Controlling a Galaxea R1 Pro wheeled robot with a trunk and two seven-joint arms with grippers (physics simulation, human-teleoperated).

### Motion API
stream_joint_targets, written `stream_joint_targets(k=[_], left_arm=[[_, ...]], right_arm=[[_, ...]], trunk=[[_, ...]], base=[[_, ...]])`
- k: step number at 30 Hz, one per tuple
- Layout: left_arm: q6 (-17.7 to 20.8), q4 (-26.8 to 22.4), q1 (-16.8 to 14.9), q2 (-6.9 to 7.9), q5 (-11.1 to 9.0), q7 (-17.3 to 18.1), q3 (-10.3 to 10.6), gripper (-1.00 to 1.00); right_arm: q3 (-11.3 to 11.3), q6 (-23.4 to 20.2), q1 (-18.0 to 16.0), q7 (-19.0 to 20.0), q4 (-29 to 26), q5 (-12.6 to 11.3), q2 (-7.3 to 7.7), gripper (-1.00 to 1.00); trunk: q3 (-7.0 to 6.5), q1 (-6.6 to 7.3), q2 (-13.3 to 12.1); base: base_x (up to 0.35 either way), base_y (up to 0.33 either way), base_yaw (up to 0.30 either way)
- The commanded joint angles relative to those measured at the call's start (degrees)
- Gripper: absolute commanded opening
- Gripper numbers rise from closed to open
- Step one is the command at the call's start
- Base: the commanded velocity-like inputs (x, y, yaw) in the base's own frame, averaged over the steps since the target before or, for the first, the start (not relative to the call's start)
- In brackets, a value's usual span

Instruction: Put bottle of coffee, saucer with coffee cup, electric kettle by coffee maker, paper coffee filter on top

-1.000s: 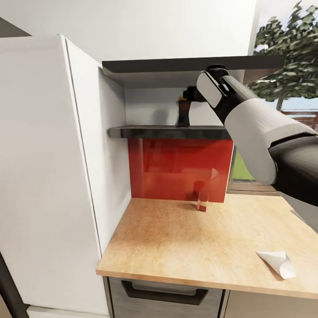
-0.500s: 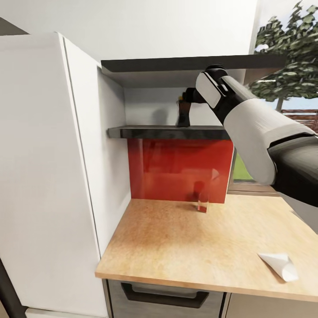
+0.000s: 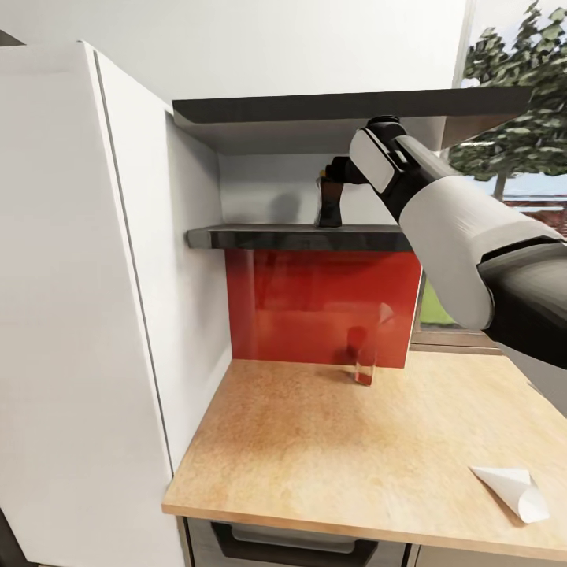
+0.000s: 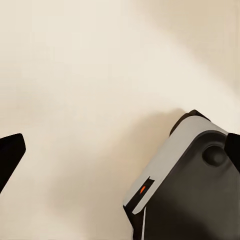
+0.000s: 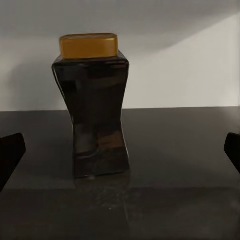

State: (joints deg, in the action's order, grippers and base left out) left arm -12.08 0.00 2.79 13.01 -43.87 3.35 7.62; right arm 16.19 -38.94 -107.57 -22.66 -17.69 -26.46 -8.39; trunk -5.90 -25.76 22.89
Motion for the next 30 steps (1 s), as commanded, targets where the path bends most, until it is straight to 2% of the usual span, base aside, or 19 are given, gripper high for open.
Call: stream_joint_targets(k=[1,17,25,30], left_arm=[[-0.2,0.0,0.0,0.01,-0.6,0.2,0.5,1.00],[-0.3,0.0,0.0,0.00,-0.6,0.2,0.5,1.00],[-0.3,0.0,0.0,0.00,-0.6,0.2,0.5,1.00],[-0.3,0.0,0.0,-0.04,-0.6,0.2,0.5,1.00]], right_arm=[[0.4,-0.2,0.0,-0.5,-0.1,-0.6,0.01,1.00],[0.3,0.8,0.0,0.5,-0.3,-0.4,-0.04,1.00],[0.3,3.2,0.0,1.8,-0.5,-0.3,0.13,1.00],[0.3,3.6,0.0,2.0,-0.3,0.9,0.13,1.00]], trunk=[[0.01,-0.02,0.0],[0.01,-0.02,0.0],[0.08,-0.02,0.0],[0.20,-0.02,0.0]], base=[[0.008,0.000,0.000],[0.001,0.000,0.000],[0.000,0.000,0.046],[0.000,0.000,0.100]])
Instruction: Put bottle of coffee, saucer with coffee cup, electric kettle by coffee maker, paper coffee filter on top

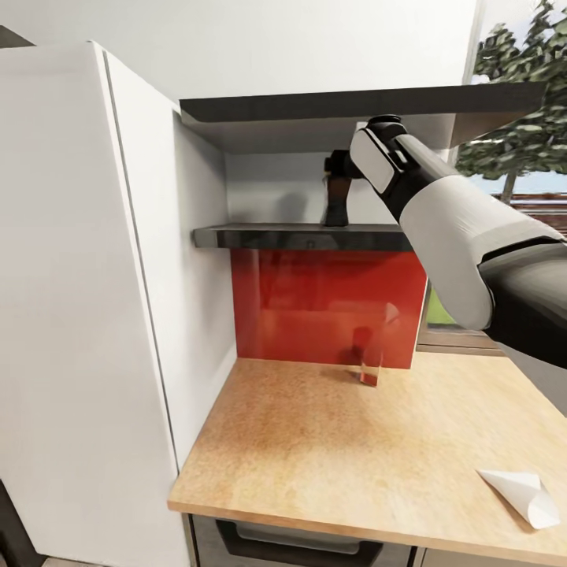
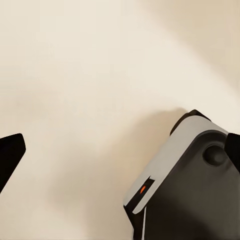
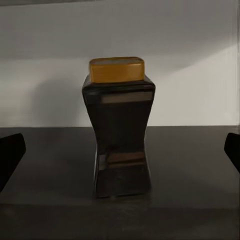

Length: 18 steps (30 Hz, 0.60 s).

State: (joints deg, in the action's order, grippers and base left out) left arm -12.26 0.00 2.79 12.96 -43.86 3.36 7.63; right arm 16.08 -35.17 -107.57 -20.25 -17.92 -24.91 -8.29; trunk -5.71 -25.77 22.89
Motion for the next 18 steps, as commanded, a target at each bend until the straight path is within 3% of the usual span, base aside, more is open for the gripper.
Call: stream_joint_targets(k=[1,6,18], left_arm=[[-0.1,0.0,0.0,0.01,-0.6,0.2,0.5,1.00],[-0.1,0.0,0.0,-0.01,-0.6,0.2,0.5,1.00],[-0.1,0.0,0.0,-0.03,-0.6,0.2,0.5,1.00]], right_arm=[[0.4,-0.1,0.0,-0.4,0.0,0.2,0.03,1.00],[0.4,0.0,0.0,-0.2,0.1,1.9,-0.03,1.00],[0.3,-0.1,0.0,0.0,0.7,2.1,-0.22,1.00]], trunk=[[0.02,-0.02,0.0],[0.04,-0.02,0.0],[0.04,-0.02,0.0]], base=[[0.000,0.000,0.034],[0.000,0.000,0.016],[0.009,0.002,0.001]])
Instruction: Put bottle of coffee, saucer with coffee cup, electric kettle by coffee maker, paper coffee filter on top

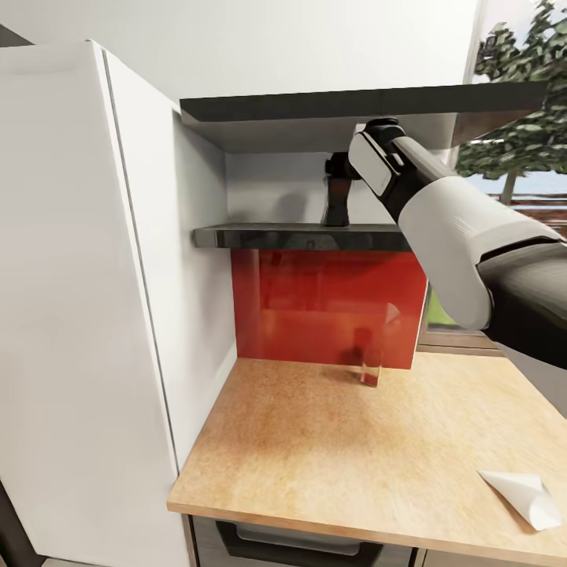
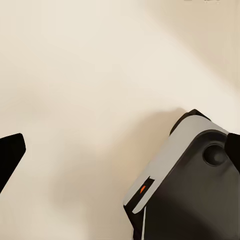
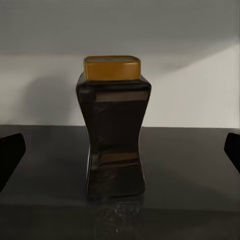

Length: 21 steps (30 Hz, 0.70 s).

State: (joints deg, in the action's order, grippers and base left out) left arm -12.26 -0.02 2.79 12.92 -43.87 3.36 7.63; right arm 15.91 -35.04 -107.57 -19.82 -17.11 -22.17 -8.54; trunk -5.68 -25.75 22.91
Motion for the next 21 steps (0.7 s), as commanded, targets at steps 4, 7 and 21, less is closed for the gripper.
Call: stream_joint_targets(k=[4,7,21], left_arm=[[-0.1,0.0,0.0,0.01,-0.6,0.2,0.5,1.00],[-0.1,0.0,0.0,0.00,-0.6,0.2,0.5,1.00],[-0.2,0.0,0.0,-0.13,-0.6,0.2,0.5,1.00]], right_arm=[[0.4,-0.1,0.0,-0.4,0.4,-0.6,-0.23,1.00],[0.4,-0.1,0.0,-0.4,1.1,-0.6,-0.39,1.00],[0.3,-0.2,0.0,-0.4,3.2,-0.5,-0.06,1.00]], trunk=[[0.01,-0.03,0.0],[0.01,-0.03,0.0],[0.01,-0.03,0.0]], base=[[0.214,0.032,0.000],[0.266,0.012,0.000],[0.023,0.001,0.000]])
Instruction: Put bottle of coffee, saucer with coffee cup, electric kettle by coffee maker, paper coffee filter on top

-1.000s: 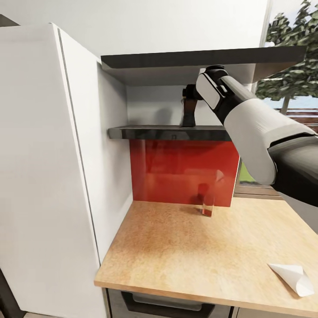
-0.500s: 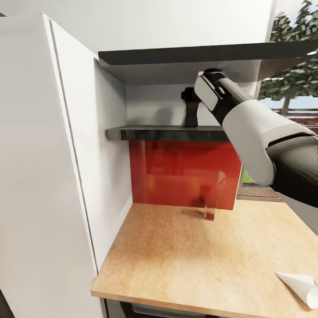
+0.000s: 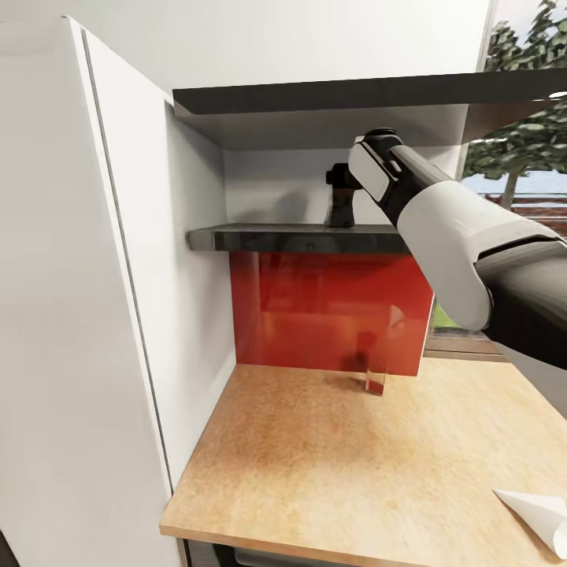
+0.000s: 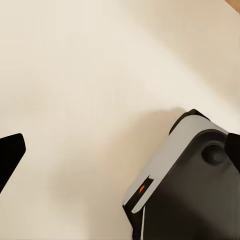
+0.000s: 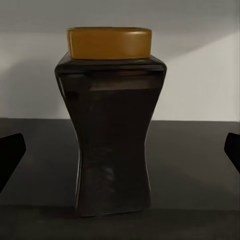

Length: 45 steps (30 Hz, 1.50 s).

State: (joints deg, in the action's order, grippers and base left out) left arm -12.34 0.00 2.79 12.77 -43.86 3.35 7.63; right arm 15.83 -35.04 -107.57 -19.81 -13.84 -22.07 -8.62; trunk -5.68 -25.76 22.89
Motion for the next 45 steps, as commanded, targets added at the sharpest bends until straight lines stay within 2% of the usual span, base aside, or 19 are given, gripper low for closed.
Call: stream_joint_targets(k=[1,8,17,25,34,45], left_arm=[[-0.1,0.0,0.0,0.00,-0.6,0.3,0.5,1.00],[-0.1,-0.1,0.0,-0.03,-0.6,0.3,0.5,1.00],[-0.1,0.0,0.0,-0.03,-0.6,0.3,0.5,1.00],[-0.2,-0.1,0.0,-0.03,-0.6,0.3,0.5,1.00],[-0.1,-0.1,0.0,-0.03,-0.6,0.2,0.5,1.00],[-0.1,-0.1,0.0,-0.03,-0.6,0.3,0.5,1.00]], right_arm=[[0.4,-0.2,0.0,-0.4,-0.1,-0.6,0.08,1.00],[0.5,-0.2,0.0,-0.4,0.0,-0.6,0.11,1.00],[0.4,-0.2,0.0,-0.4,0.5,-0.7,-0.14,1.00],[0.4,0.5,0.0,1.4,1.8,-0.6,-0.09,1.00],[0.4,1.8,0.0,1.7,2.9,-0.5,-0.02,1.00],[0.5,1.9,0.0,1.7,3.4,-0.4,0.17,1.00]], trunk=[[0.01,-0.02,0.0],[0.01,-0.02,0.0],[0.01,-0.02,0.0],[0.01,-0.02,0.0],[0.01,-0.02,0.0],[0.01,-0.02,0.0]], base=[[0.000,0.000,0.000],[0.019,0.001,0.000],[0.186,0.027,0.000],[0.022,0.002,0.000],[0.014,0.000,0.000],[0.202,0.000,0.000]])
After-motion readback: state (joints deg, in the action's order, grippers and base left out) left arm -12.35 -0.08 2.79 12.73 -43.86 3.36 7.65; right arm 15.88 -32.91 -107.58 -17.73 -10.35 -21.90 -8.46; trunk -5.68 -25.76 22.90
